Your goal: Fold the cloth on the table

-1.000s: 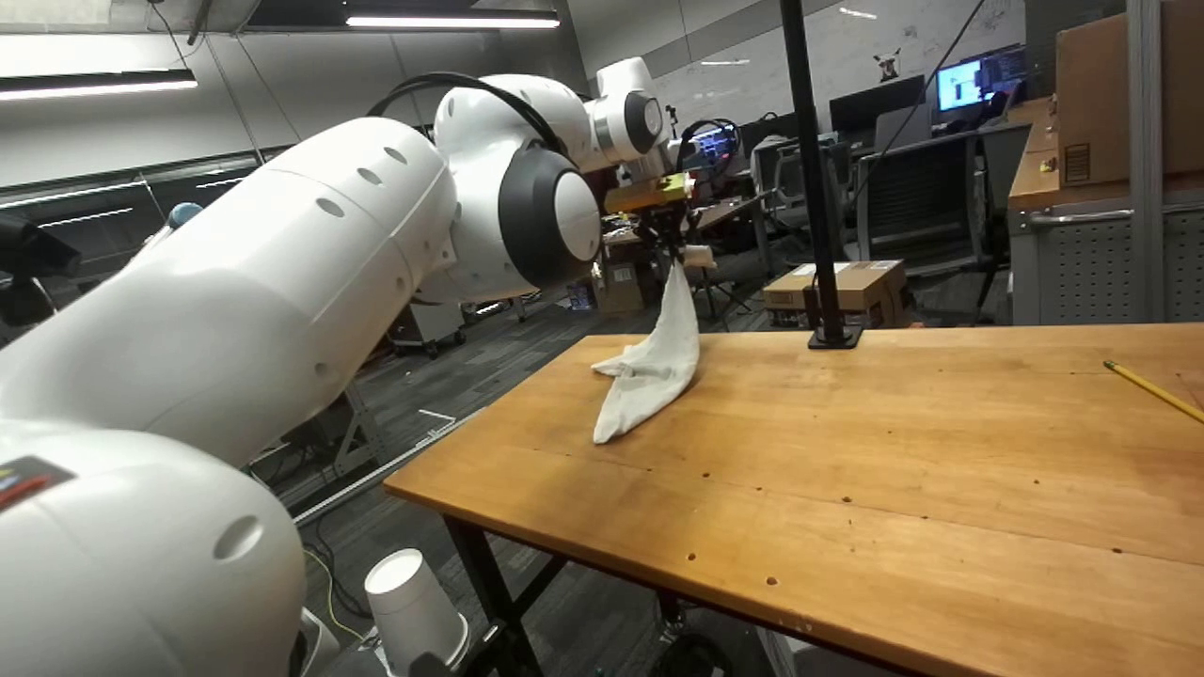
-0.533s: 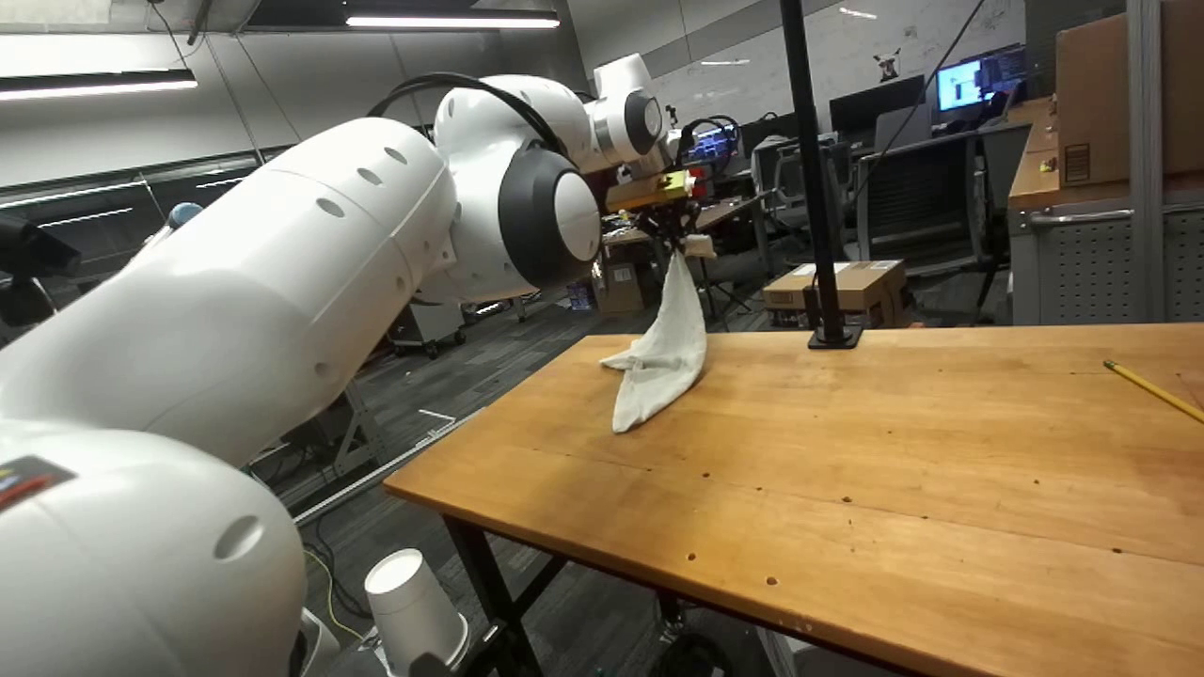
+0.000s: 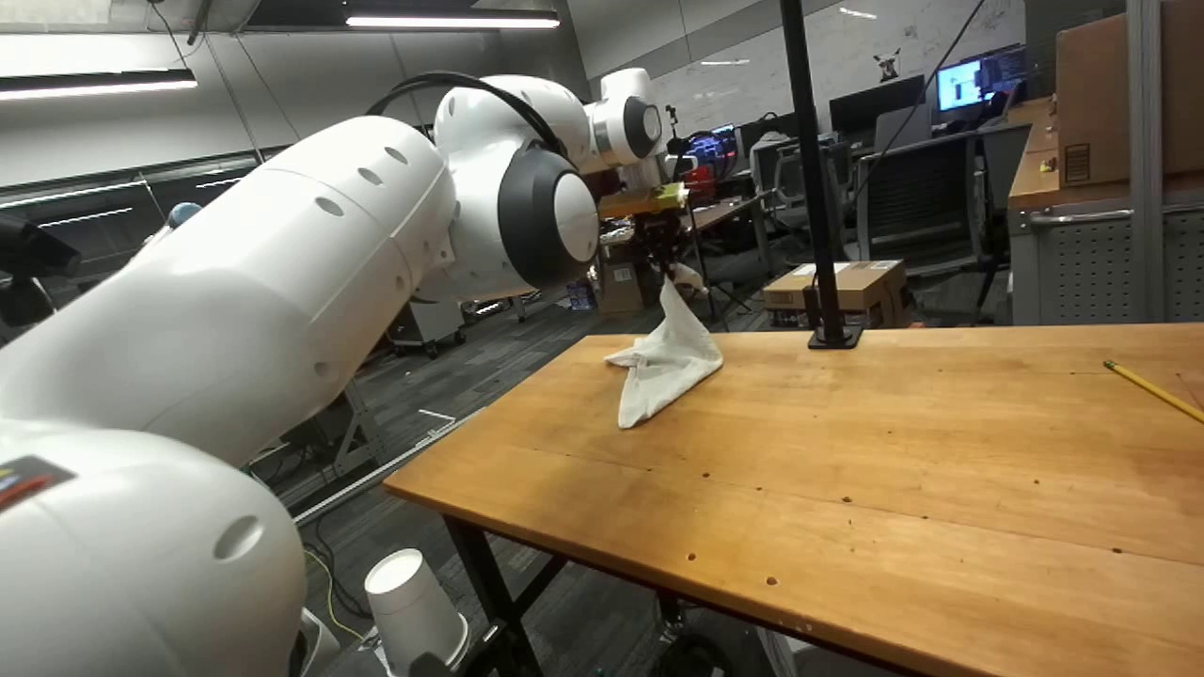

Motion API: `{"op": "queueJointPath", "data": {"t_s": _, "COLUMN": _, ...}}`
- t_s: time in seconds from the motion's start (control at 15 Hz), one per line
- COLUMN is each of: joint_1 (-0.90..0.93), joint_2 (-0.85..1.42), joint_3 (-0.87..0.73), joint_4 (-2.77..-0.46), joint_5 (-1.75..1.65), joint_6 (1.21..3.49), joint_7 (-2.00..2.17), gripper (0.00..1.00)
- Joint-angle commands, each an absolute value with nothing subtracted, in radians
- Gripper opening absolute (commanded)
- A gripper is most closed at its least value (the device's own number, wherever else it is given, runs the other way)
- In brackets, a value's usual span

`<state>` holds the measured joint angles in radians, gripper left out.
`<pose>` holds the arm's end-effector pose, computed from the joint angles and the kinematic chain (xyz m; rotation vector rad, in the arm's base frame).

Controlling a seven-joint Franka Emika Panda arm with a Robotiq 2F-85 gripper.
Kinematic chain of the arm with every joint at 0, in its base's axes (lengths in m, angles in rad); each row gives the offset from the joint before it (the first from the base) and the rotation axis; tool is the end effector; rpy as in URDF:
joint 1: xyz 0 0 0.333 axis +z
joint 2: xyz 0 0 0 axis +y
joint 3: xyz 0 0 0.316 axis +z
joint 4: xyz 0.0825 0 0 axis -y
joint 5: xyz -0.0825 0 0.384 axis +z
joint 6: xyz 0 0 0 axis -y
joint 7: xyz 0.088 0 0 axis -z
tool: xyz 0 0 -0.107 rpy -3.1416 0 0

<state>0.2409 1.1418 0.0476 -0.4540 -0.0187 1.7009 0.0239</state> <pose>0.7799 0.2048 0.3654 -3.0768 -0.3647 -0.1566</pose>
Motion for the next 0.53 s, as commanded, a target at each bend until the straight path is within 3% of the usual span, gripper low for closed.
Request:
{"op": "queueJointPath", "data": {"t_s": 0.0, "joint_1": 0.237, "joint_2": 1.111, "joint_3": 0.058, "joint_4": -0.475, "joint_5": 0.000, "joint_6": 1.525, "joint_7": 0.039, "gripper": 0.02}}
{"op": "queueJointPath", "data": {"t_s": 0.47, "joint_1": 0.234, "joint_2": 1.128, "joint_3": 0.061, "joint_4": -0.452, "joint_5": 0.009, "joint_6": 1.367, "joint_7": 0.079, "gripper": 0.02}}
